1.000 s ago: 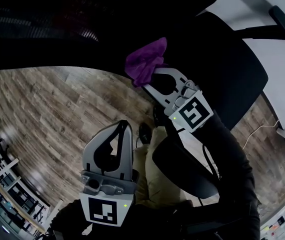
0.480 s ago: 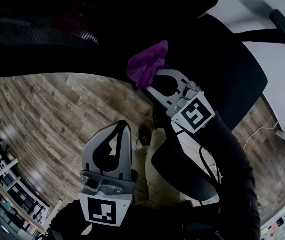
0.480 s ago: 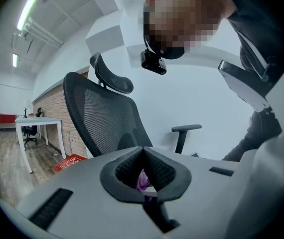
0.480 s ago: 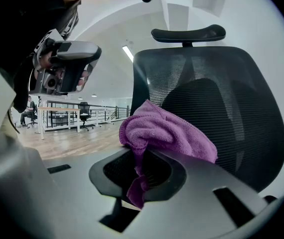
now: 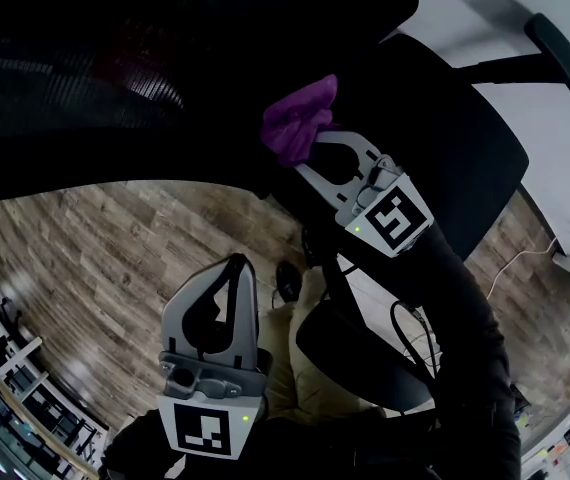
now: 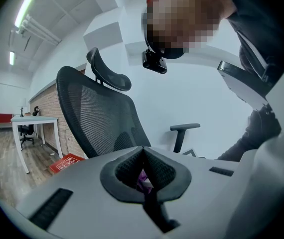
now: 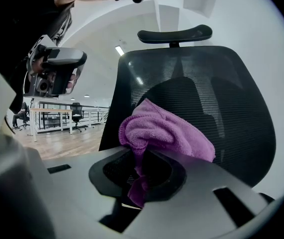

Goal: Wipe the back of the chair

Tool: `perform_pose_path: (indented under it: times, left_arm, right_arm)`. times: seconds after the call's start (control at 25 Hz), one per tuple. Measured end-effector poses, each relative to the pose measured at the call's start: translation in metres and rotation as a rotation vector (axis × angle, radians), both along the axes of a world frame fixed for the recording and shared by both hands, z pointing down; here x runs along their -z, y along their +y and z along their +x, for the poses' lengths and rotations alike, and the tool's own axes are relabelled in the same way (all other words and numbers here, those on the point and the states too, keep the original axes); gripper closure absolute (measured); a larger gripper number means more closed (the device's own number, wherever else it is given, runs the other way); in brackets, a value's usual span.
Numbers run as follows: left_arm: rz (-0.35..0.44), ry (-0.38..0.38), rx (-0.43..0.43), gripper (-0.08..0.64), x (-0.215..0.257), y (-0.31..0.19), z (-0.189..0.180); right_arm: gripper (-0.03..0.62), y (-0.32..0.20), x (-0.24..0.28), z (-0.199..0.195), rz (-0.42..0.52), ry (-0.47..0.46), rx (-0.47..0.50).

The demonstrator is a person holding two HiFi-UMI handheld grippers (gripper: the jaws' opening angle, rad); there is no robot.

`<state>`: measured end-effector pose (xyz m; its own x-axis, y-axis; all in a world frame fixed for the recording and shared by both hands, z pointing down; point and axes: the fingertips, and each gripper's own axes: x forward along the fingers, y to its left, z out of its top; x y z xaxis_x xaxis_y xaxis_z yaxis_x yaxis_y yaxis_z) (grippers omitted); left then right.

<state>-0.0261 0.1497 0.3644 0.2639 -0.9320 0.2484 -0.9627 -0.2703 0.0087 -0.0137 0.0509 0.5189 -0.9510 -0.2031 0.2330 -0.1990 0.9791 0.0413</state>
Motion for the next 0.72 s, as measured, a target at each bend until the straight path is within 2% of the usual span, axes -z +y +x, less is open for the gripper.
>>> perform_pose_path:
  times: [0.72]
  left_arm:
    - [-0.005, -0.006, -0.038, 0.551, -0.009, -0.028, 0.004]
  right_arm:
    - [0.548, -0.04, -0.001, 0.017, 0.003, -0.011, -0.054]
